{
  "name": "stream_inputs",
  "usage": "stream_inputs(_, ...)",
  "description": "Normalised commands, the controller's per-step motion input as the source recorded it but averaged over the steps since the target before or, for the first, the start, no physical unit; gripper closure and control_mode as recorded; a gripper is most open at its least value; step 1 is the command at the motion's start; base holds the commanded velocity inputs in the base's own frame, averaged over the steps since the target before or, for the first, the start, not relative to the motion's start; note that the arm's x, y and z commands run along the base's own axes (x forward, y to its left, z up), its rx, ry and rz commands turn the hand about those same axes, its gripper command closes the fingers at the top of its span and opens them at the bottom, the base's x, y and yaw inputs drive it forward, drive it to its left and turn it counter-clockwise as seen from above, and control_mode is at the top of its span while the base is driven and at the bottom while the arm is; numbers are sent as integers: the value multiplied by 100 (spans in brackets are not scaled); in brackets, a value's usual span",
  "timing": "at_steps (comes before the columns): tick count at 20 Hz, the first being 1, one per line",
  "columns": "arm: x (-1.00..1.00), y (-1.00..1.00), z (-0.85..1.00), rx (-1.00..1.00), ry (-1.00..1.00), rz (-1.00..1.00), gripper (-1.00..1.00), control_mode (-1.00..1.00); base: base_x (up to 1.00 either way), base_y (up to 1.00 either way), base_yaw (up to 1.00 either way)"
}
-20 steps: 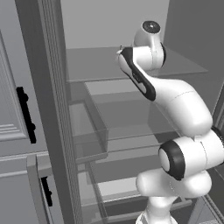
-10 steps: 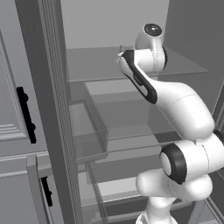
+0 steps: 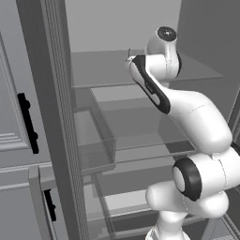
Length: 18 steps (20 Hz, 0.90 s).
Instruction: Take the strawberry from the fridge and place it on top of the pancake, located on the dining counter.
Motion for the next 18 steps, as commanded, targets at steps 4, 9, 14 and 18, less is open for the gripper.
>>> stream_inputs(4,-100,0,0,0,-13,0,100,-100,0,0,0)
stream_inputs(9,-100,0,1,0,2,0,100,-100,0,0,0)
stream_inputs(14,-100,-1,-19,0,12,0,100,-100,0,0,0)
stream_inputs(18,-100,-4,-52,0,27,0,100,-100,0,0,0)
